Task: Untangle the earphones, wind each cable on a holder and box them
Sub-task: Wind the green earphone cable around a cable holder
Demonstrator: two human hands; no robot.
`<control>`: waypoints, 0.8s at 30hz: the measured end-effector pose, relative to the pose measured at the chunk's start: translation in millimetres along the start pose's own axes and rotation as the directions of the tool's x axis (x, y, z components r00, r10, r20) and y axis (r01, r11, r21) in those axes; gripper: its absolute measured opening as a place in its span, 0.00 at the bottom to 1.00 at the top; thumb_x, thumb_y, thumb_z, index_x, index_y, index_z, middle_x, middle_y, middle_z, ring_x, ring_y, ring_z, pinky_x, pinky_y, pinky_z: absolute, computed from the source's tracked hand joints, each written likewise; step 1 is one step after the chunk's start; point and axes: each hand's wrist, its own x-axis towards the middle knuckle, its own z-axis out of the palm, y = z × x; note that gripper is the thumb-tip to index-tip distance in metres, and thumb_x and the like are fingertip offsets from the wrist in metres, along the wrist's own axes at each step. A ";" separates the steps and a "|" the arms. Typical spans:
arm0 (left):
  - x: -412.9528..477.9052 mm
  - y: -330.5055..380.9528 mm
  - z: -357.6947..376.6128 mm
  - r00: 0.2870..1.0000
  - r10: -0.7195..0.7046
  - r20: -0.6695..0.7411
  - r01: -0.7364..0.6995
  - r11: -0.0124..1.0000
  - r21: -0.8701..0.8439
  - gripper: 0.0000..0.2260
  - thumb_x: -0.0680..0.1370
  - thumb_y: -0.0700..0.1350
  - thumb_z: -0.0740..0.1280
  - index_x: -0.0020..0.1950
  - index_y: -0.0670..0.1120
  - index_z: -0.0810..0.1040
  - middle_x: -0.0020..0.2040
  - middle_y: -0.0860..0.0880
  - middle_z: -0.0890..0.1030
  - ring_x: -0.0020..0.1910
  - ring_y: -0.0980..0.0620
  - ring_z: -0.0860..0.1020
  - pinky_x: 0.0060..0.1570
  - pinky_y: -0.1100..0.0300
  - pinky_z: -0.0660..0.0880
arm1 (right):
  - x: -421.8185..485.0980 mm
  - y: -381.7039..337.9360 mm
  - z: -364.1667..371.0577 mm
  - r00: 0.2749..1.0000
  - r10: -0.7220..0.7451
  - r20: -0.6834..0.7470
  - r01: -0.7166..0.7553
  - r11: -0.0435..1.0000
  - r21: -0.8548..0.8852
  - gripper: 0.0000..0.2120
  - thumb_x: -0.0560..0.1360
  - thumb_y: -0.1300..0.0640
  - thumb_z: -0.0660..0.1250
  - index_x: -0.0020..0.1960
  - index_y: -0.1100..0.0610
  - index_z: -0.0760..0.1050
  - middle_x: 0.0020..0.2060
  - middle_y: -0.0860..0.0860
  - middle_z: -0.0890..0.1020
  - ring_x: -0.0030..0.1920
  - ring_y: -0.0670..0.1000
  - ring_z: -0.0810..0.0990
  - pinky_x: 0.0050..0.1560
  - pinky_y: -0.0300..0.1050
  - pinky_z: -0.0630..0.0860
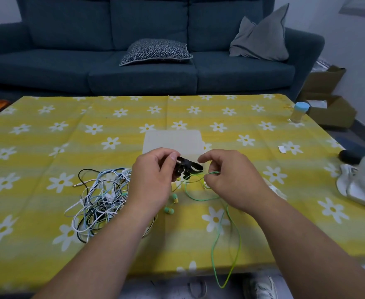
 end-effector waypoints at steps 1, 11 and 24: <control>-0.3 -0.5 0.1 1.000 0.018 -0.007 -0.018 1.000 0.018 0.09 0.80 0.42 0.66 0.43 0.51 0.82 0.35 0.51 0.83 0.31 0.58 0.79 0.35 0.59 0.79 | -0.3 -0.4 0.1 1.000 0.002 0.006 -0.002 1.000 -0.019 0.19 0.72 0.63 0.66 0.59 0.47 0.79 0.35 0.44 0.77 0.36 0.44 0.76 0.37 0.41 0.72; 1.7 -5.5 -1.9 0.990 0.097 -0.098 -0.090 0.994 0.065 0.10 0.79 0.48 0.66 0.40 0.59 0.80 0.36 0.53 0.83 0.36 0.49 0.82 0.40 0.45 0.81 | -3.5 -6.8 -0.2 0.994 0.049 0.094 -0.031 0.984 -0.177 0.29 0.71 0.64 0.64 0.70 0.46 0.72 0.39 0.44 0.78 0.47 0.46 0.76 0.39 0.40 0.72; 0.0 -8.9 3.8 0.991 0.089 0.102 -0.104 0.983 0.153 0.09 0.79 0.48 0.65 0.44 0.48 0.83 0.31 0.49 0.81 0.32 0.47 0.80 0.37 0.45 0.78 | -2.1 -7.0 2.6 0.999 0.031 0.032 -0.033 0.998 0.053 0.15 0.74 0.61 0.68 0.59 0.51 0.81 0.35 0.44 0.81 0.38 0.45 0.81 0.40 0.38 0.75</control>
